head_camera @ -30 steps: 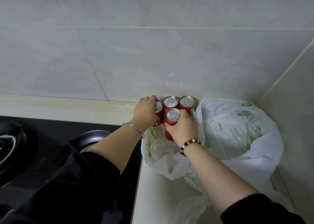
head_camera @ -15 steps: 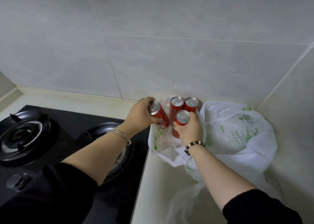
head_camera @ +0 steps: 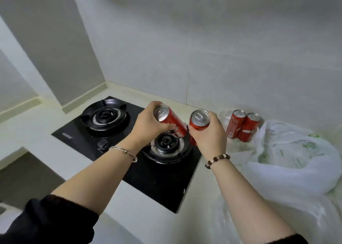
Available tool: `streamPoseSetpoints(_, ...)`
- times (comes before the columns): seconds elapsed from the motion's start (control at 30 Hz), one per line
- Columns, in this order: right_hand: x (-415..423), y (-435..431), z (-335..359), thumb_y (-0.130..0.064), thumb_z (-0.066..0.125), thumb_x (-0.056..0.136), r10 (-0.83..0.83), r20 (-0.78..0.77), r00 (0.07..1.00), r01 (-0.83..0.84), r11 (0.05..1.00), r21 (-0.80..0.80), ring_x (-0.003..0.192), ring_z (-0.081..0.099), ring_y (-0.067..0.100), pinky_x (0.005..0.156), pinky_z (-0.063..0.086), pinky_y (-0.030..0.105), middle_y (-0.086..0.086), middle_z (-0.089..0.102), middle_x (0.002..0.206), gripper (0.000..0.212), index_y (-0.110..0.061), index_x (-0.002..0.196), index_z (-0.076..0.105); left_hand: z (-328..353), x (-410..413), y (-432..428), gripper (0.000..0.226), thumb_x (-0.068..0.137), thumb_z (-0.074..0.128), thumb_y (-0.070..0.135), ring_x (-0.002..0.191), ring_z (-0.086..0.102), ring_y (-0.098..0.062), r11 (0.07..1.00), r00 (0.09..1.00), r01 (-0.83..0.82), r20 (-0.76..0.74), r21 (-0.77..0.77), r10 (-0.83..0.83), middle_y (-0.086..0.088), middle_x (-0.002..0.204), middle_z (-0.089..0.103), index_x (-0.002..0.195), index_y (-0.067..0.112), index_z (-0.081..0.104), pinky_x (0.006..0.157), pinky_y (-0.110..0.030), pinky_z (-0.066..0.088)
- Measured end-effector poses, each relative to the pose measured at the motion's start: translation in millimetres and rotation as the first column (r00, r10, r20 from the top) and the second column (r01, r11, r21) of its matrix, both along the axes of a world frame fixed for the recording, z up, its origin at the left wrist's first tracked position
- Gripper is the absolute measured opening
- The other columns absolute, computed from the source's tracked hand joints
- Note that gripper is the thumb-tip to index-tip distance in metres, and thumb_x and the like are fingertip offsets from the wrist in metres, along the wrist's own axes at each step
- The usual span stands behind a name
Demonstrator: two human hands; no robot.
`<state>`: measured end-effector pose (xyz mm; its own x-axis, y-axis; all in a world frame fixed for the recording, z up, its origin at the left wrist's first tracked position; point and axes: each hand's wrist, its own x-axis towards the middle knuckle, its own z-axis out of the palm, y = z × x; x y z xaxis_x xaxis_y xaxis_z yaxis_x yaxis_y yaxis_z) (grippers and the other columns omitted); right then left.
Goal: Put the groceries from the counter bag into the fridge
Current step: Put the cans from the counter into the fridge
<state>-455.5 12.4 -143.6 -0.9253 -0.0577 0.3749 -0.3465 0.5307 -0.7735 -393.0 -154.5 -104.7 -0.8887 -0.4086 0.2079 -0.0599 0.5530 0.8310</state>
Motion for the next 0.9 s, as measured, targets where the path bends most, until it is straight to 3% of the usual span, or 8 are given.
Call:
streamPoseSetpoints(0.1, 59.8, -38.3, 17.3, -0.037, 0.079, 0.067, 0.160, 0.006, 0.987, -0.160, 0.987, -0.010, 0.098, 0.060, 0.016, 0.075, 0.043, 0.022, -0.003, 0.065, 0.106, 0.058, -0.019, 0.116, 0.055, 9.6, 77.5, -23.1, 0.065, 0.061, 0.086, 0.016, 0.093, 0.059, 0.001, 0.994, 0.993, -0.096, -0.057, 0.061, 0.100, 0.015, 0.101, 0.059, 0.113, 0.030, 0.049, 0.070, -0.012, 0.050)
streamPoseSetpoints(0.2, 124.1, -76.8, 29.4, -0.031, 0.081, 0.067, 0.339, 0.038, 0.940, -0.337, 0.940, -0.051, 0.094, 0.061, 0.013, 0.074, 0.042, 0.021, -0.007, 0.064, 0.100, 0.049, -0.022, 0.108, 0.055, 14.5, 162.5, -44.4, 0.068, 0.061, 0.082, 0.010, 0.097, 0.060, -0.003, 0.955, 0.957, -0.247, -0.114, 0.163, 0.267, 0.013, 0.107, 0.059, 0.114, 0.034, 0.048, 0.076, -0.022, 0.054)
streamPoseSetpoints(0.33, 215.6, -120.2, 39.6, -0.030, 0.077, 0.070, 0.555, 0.095, 0.827, -0.546, 0.831, -0.104, 0.088, 0.059, 0.007, 0.076, 0.047, 0.023, -0.012, 0.065, 0.096, 0.046, -0.026, 0.111, 0.058, 17.2, 279.0, -62.5, 0.067, 0.063, 0.081, 0.008, 0.095, 0.062, -0.003, 0.857, 0.862, -0.442, -0.138, 0.267, 0.488, 0.010, 0.108, 0.061, 0.116, 0.032, 0.047, 0.078, -0.021, 0.053)
streamPoseSetpoints(0.5, 326.9, -165.4, 40.0, -0.030, 0.077, 0.069, 0.783, 0.175, 0.597, -0.773, 0.620, -0.136, 0.093, 0.062, 0.008, 0.079, 0.052, 0.028, -0.012, 0.066, 0.099, 0.054, -0.028, 0.119, 0.056, 8.6, 413.1, -68.0, 0.058, 0.063, 0.082, 0.007, 0.093, 0.062, -0.001, 0.701, 0.708, -0.631, -0.122, 0.332, 0.696, 0.014, 0.102, 0.064, 0.103, 0.038, 0.053, 0.075, -0.018, 0.050)
streamPoseSetpoints(0.63, 406.8, -194.5, 42.1, -0.025, 0.078, 0.064, 0.899, 0.208, 0.384, -0.892, 0.420, -0.167, 0.087, 0.063, 0.004, 0.076, 0.053, 0.027, -0.017, 0.066, 0.088, 0.040, -0.034, 0.098, 0.059, 0.7, 499.8, -65.3, 0.055, 0.062, 0.082, 0.008, 0.092, 0.065, -0.001, 0.559, 0.564, -0.748, -0.101, 0.358, 0.820, 0.013, 0.099, 0.069, 0.103, 0.037, 0.060, 0.079, -0.022, 0.052)
streamPoseSetpoints(0.77, 473.4, -220.4, 46.0, -0.020, 0.081, 0.064, 0.963, 0.227, 0.147, -0.971, 0.185, -0.153, 0.085, 0.060, 0.002, 0.076, 0.049, 0.022, -0.020, 0.062, 0.084, 0.040, -0.036, 0.092, 0.056, -4.9, 572.8, -60.5, 0.055, 0.060, 0.081, 0.012, 0.101, 0.064, -0.010, 0.405, 0.404, -0.836, -0.086, 0.370, 0.911, 0.009, 0.104, 0.070, 0.109, 0.032, 0.063, 0.088, -0.032, 0.052)
streamPoseSetpoints(0.8, 478.5, -223.9, 45.1, -0.020, 0.081, 0.064, 0.966, 0.223, 0.128, -0.973, 0.166, -0.159, 0.085, 0.061, 0.002, 0.076, 0.049, 0.022, -0.020, 0.062, 0.084, 0.038, -0.034, 0.091, 0.057, -3.6, 580.1, -59.6, 0.055, 0.062, 0.080, 0.009, 0.101, 0.064, -0.010, 0.403, 0.402, -0.838, -0.083, 0.368, 0.912, 0.009, 0.104, 0.070, 0.110, 0.029, 0.064, 0.087, -0.031, 0.052)
streamPoseSetpoints(0.9, 529.3, -245.6, 43.4, -0.021, 0.079, 0.064, 0.968, 0.240, -0.070, -0.988, -0.035, -0.149, 0.086, 0.062, 0.001, 0.072, 0.049, 0.021, -0.017, 0.066, 0.088, 0.036, -0.027, 0.096, 0.064, -2.5, 627.8, -49.9, 0.054, 0.065, 0.078, 0.002, 0.099, 0.064, -0.006, 0.257, 0.237, -0.891, -0.099, 0.375, 0.966, 0.010, 0.103, 0.070, 0.110, 0.027, 0.064, 0.083, -0.024, 0.050)
